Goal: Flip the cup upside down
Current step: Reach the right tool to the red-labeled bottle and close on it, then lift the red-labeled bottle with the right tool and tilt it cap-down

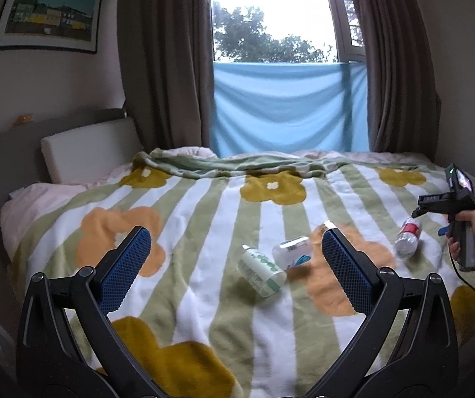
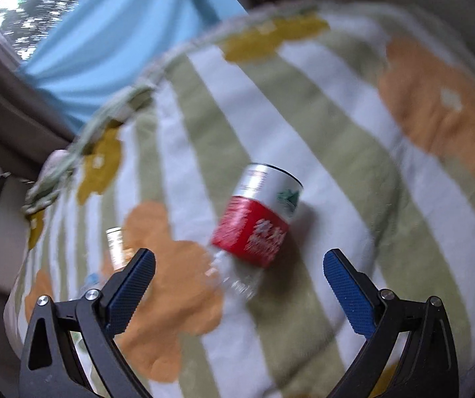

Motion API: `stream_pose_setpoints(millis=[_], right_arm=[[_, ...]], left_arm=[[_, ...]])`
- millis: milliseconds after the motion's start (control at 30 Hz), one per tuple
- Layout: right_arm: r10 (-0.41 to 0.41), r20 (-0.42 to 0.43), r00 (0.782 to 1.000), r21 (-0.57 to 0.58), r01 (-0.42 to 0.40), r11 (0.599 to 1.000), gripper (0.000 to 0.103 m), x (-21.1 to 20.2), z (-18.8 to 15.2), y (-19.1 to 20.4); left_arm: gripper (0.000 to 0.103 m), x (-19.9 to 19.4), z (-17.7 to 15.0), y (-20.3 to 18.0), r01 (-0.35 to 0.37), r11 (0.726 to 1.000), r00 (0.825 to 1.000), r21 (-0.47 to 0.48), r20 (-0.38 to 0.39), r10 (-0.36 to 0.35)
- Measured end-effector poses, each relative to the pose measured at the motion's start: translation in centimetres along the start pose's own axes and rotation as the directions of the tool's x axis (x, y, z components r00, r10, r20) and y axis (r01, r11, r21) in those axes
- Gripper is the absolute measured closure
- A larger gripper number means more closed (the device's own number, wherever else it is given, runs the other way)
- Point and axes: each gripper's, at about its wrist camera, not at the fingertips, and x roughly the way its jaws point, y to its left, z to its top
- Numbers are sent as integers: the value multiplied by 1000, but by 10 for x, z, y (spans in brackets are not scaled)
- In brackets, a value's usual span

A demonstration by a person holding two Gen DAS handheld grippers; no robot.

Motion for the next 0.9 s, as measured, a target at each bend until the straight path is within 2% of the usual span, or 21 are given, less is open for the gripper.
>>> stream_pose_setpoints(millis=[100,200,300,367,533,600,767,833,900], right_arm=[[-27,-74,997,49,30,998,2,35,9,-10],[15,-113,993,103,-4,995,3,54,11,-16],[54,-126,991,132,-38,991,18,63,12,-18],[61,-134,989,123,-45,991,34,67,12,-15],[56,-136,989,83,-45,996,38,67,10,-9],[62,-142,988,57,-54,997,39,67,12,-2],[94,-151,984,-97,-109,989,39,38,8,26],[129,-187,974,-195,-165,967,39,23,0,47],[150,-241,959,-300,-221,928,39,10,-14,69]], left_arm=[[0,10,-1,3,-12,1000,1000,9,-16,12],[0,19,-4,4,-17,1000,999,15,-30,17],[0,27,-7,2,-13,1000,999,19,-47,14],[0,30,-9,1,-11,1000,998,23,-55,12],[0,34,-10,1,-11,1000,998,29,-66,13],[0,33,-10,1,-13,1000,998,25,-62,15],[0,29,-10,5,-18,1000,999,9,-48,18],[0,25,-9,8,-17,1000,999,6,-45,17],[0,19,-9,9,-18,1000,999,4,-38,18]])
